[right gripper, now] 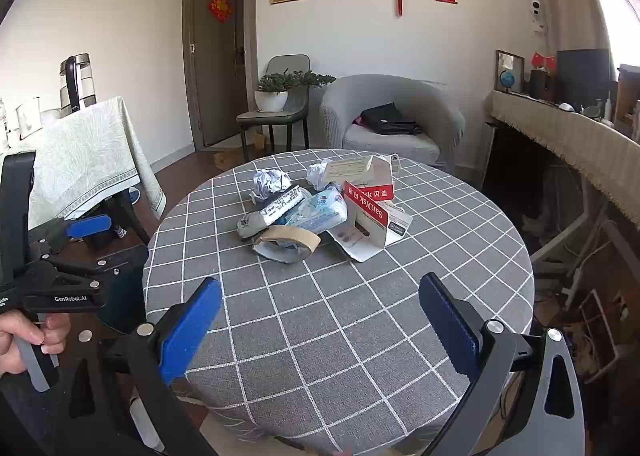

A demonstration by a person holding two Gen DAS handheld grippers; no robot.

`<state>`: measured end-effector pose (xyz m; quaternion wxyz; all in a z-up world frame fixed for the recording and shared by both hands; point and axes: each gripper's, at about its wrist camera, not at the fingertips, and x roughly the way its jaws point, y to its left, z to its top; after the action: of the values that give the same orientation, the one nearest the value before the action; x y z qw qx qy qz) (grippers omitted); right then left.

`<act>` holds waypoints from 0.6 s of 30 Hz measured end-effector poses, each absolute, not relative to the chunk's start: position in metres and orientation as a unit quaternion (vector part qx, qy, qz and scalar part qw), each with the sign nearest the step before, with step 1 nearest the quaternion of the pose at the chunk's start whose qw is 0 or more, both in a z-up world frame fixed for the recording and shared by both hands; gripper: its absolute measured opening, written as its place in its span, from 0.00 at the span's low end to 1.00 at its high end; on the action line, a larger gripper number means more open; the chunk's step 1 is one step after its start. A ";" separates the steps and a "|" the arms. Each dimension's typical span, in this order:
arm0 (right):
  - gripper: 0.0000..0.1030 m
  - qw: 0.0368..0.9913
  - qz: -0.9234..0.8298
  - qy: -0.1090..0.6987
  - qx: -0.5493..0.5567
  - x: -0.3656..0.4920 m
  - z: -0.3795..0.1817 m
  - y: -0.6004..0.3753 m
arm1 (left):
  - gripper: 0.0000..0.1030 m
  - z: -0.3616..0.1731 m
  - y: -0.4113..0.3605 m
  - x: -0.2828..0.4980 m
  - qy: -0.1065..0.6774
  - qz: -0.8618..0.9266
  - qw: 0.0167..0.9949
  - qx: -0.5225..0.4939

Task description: Collect trash

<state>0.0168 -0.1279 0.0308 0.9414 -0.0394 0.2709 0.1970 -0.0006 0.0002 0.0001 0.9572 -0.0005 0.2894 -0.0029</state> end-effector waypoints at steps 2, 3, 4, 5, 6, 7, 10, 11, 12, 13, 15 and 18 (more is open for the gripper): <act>0.97 0.941 0.198 0.271 -0.038 0.017 0.032 -0.129 | 0.97 0.000 0.001 -0.001 0.290 -0.003 0.957 -0.002; 0.97 0.942 0.195 0.269 -0.045 0.015 0.032 -0.127 | 0.97 0.000 0.001 -0.001 0.290 -0.004 0.957 -0.002; 0.97 0.942 0.195 0.268 -0.045 0.015 0.032 -0.127 | 0.97 0.000 0.002 -0.002 0.289 -0.004 0.957 -0.002; 0.97 0.942 0.196 0.268 -0.044 0.015 0.033 -0.128 | 0.97 0.001 0.003 -0.002 0.289 -0.004 0.957 -0.002; 0.97 0.942 0.196 0.267 -0.043 0.014 0.034 -0.128 | 0.97 0.001 0.004 -0.003 0.289 -0.004 0.957 -0.002; 0.97 0.942 0.195 0.268 -0.044 0.017 0.030 -0.129 | 0.97 0.001 0.005 -0.003 0.289 -0.004 0.957 -0.002; 0.97 0.943 0.195 0.268 -0.040 0.018 0.029 -0.127 | 0.97 0.000 0.000 0.000 0.293 -0.001 0.956 0.002; 0.97 0.943 0.195 0.267 -0.039 0.018 0.029 -0.127 | 0.97 0.000 0.000 -0.001 0.293 -0.001 0.956 0.001; 0.97 0.942 0.194 0.269 -0.040 0.017 0.030 -0.128 | 0.97 0.000 0.000 -0.001 0.293 -0.001 0.956 0.000; 0.97 0.943 0.194 0.269 -0.040 0.017 0.030 -0.128 | 0.97 0.000 0.000 -0.001 0.293 0.000 0.956 0.000; 0.97 0.943 0.195 0.268 -0.039 0.017 0.029 -0.130 | 0.97 -0.001 -0.005 0.003 0.293 -0.002 0.956 0.000; 0.97 0.943 0.193 0.268 -0.038 0.017 0.030 -0.131 | 0.97 -0.002 -0.007 0.003 0.293 -0.002 0.956 0.001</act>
<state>0.0166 -0.1307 0.0305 0.9431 -0.0383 0.2677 0.1934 0.0033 -0.0073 -0.0016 0.9560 0.0007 0.2933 -0.0022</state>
